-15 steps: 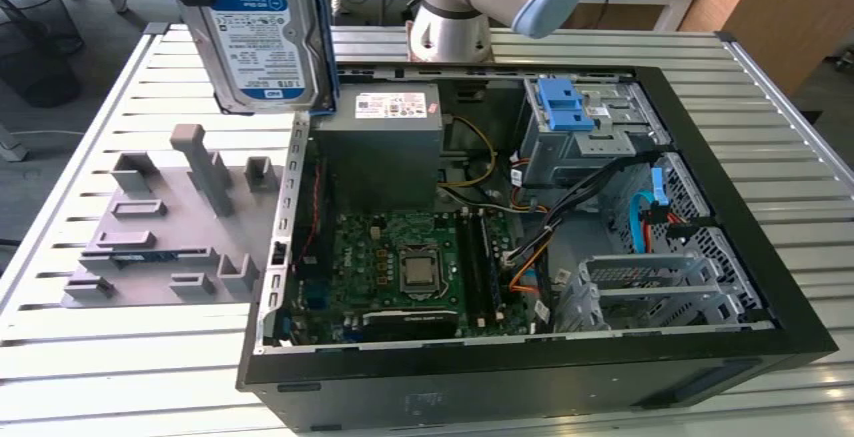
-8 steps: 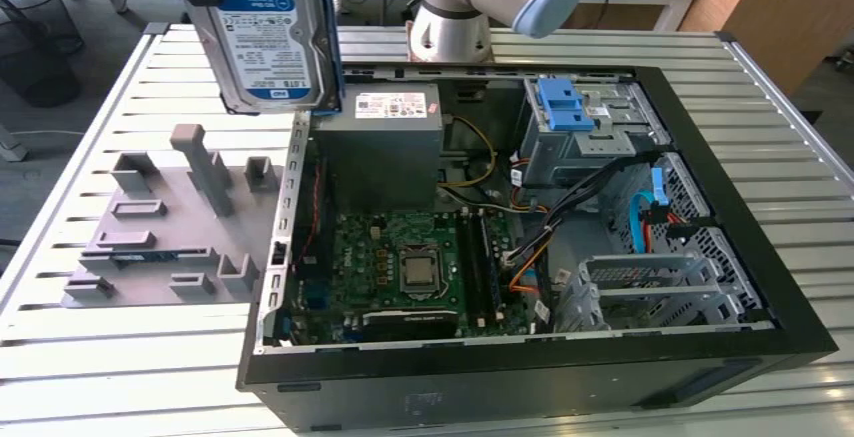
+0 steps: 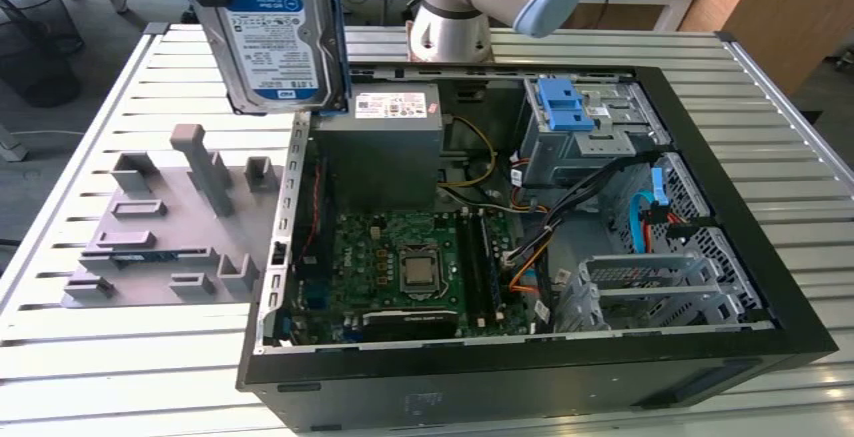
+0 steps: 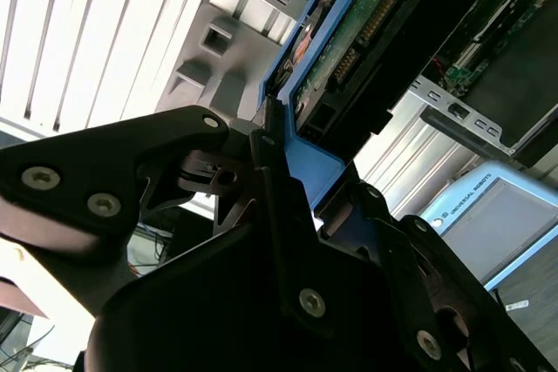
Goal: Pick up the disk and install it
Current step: 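Pick up the disk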
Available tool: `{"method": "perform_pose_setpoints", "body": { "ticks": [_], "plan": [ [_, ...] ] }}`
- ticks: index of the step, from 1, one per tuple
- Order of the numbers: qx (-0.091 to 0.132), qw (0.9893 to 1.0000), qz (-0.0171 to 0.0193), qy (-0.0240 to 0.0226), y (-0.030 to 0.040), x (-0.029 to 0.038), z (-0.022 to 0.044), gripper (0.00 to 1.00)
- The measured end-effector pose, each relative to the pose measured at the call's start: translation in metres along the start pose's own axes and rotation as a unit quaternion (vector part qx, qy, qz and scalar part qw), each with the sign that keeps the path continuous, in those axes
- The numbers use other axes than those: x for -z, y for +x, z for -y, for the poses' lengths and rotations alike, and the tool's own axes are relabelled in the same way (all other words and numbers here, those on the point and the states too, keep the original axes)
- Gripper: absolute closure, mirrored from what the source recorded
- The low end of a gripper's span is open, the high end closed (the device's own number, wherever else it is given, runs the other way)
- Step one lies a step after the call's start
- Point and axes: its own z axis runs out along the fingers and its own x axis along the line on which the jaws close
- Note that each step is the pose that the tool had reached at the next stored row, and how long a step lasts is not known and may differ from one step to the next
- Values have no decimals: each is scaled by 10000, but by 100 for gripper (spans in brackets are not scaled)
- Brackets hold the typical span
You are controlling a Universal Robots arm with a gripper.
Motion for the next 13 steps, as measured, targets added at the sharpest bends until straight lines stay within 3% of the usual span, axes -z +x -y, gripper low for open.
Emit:
{"method": "perform_pose_setpoints", "body": {
  "ticks": [13],
  "plan": [
    [0,10000,0,0,17,-1,87,64]
  ]
}}
